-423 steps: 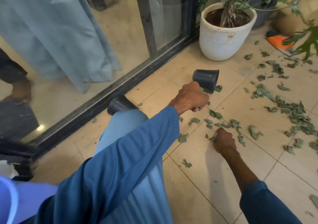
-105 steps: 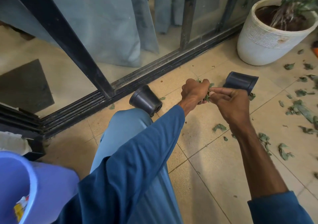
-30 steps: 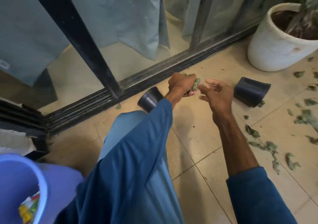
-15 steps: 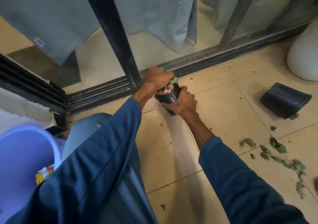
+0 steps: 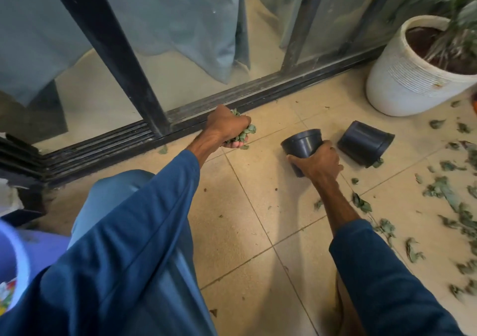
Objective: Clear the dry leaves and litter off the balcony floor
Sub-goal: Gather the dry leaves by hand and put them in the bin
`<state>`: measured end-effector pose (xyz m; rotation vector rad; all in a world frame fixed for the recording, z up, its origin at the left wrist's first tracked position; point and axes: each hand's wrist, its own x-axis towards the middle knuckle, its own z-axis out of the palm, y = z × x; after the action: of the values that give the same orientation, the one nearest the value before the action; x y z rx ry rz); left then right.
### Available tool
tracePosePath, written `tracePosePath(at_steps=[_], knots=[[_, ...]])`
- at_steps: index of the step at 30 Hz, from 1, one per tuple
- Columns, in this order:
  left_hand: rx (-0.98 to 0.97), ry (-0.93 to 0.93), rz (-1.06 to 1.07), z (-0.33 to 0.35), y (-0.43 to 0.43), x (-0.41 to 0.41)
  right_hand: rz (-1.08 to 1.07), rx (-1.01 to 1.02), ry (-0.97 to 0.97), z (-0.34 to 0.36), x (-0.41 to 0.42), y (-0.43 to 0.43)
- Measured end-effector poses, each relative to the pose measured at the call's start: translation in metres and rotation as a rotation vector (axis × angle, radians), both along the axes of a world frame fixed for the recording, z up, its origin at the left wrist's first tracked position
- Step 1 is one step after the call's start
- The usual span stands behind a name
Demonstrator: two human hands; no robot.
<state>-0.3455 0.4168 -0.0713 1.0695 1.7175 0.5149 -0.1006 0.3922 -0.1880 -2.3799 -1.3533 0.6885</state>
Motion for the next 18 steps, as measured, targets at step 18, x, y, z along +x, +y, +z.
tracePosePath(at_steps=[18], knots=[[-0.023, 0.095, 0.099, 0.003, -0.013, -0.062, 0.785, 0.023, -0.286, -0.042, -0.151, 0.017]])
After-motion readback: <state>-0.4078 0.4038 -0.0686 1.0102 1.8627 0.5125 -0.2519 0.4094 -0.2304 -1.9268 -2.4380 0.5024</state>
